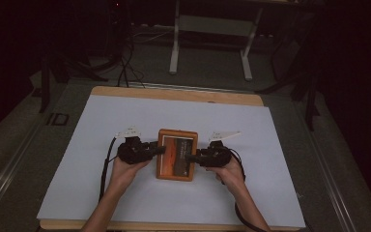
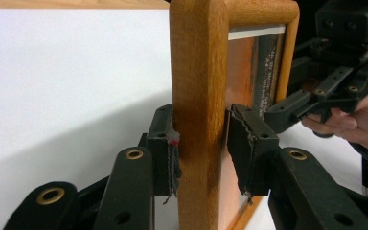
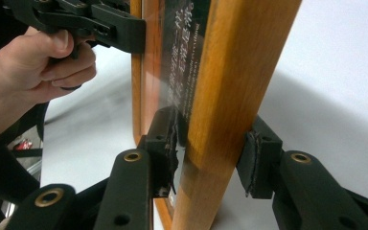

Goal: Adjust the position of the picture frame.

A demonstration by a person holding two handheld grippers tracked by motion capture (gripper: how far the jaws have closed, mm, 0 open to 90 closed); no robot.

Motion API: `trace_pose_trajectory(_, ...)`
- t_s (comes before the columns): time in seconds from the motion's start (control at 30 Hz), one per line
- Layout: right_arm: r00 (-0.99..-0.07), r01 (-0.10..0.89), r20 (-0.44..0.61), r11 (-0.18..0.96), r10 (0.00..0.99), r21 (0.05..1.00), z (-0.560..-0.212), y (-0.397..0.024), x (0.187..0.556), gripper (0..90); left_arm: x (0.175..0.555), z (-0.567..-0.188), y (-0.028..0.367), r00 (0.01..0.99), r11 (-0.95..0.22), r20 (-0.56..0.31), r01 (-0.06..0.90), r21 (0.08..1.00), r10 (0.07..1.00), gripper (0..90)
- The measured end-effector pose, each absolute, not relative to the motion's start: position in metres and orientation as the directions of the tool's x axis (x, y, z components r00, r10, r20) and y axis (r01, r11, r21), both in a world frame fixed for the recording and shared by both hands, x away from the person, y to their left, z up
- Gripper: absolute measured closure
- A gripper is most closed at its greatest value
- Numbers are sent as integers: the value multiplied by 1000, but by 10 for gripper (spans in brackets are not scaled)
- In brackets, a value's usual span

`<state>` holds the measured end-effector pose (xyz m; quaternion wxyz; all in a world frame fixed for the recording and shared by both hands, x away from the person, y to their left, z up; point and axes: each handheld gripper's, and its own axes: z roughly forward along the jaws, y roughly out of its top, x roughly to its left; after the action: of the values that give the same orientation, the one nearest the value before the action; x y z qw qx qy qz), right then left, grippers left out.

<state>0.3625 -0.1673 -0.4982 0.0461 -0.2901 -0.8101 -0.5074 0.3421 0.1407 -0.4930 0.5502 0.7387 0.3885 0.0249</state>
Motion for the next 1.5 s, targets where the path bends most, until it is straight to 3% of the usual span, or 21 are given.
trace_pose_trajectory(0.57, -663, 707, 516, 225, 543, 671, -511, -161, 396, 541, 367, -516, 140, 566, -10, -490, 662, 750, 663, 601)
trace_pose_trajectory(0.83, -590, 755, 530, 184, 610, 629, -519, -166, 403, 580, 382, -531, 142, 511, 8, -563, 736, 677, 650, 569)
trace_pose_trajectory(1.1, -561, 777, 543, 172, 625, 605, -521, -168, 403, 572, 393, -532, 139, 516, -32, -568, 758, 651, 641, 559)
trace_pose_trajectory(1.5, -543, 775, 517, 158, 662, 612, -521, -172, 407, 503, 385, -526, 134, 541, -89, -449, 703, 705, 711, 439)
